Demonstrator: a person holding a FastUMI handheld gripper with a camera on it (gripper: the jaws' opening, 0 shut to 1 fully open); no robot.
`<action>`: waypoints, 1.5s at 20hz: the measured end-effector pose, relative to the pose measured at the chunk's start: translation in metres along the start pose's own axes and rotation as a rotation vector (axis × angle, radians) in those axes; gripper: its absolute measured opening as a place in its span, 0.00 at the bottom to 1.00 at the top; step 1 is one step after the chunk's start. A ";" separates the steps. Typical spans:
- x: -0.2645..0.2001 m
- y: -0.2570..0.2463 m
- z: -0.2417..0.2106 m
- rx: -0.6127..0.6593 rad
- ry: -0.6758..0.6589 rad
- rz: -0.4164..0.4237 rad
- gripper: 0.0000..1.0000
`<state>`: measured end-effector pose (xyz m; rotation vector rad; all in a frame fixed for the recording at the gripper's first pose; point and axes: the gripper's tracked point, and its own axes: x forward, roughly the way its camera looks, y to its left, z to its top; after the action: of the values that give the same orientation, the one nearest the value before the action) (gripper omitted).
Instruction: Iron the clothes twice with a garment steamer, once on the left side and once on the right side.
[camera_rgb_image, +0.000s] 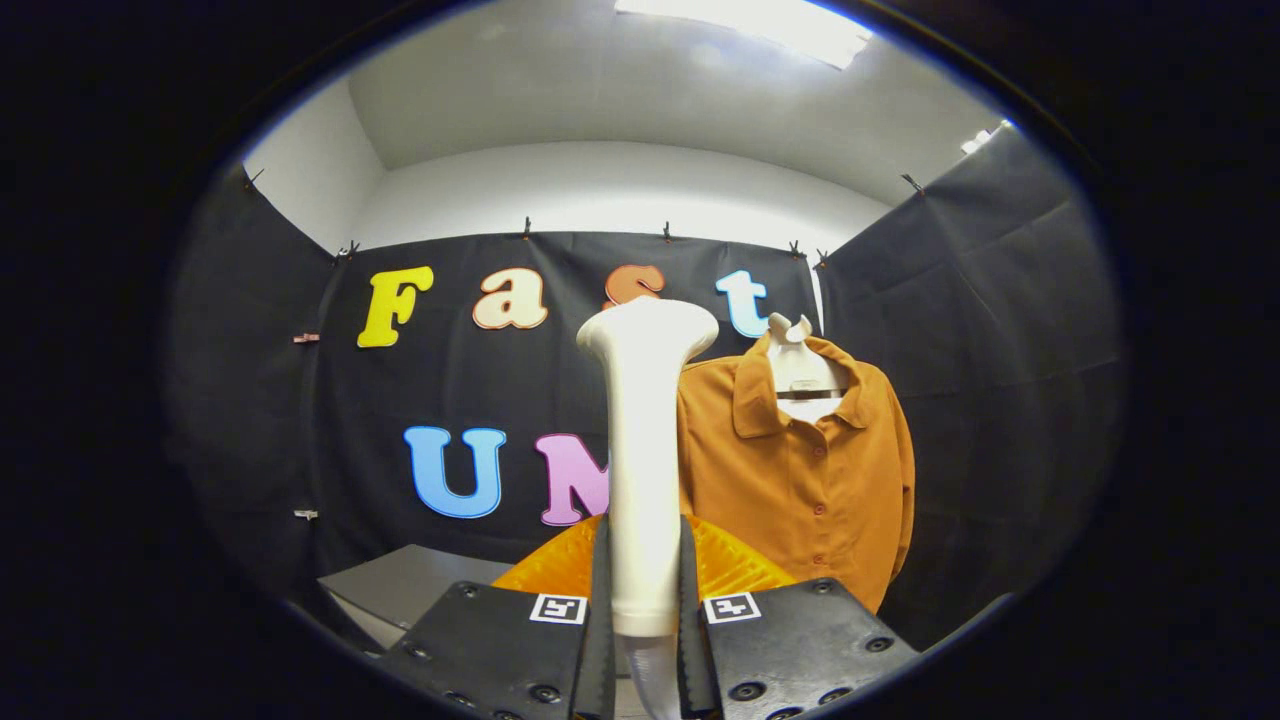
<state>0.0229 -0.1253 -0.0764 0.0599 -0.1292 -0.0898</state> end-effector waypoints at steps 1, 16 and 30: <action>0.001 -0.011 -0.004 -0.004 0.000 -0.011 0.28; 0.072 -0.098 -0.088 0.000 0.117 -0.069 0.28; 0.069 -0.103 -0.163 -0.008 0.256 -0.040 0.28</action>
<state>0.1036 -0.2253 -0.2362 0.0657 0.1281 -0.1215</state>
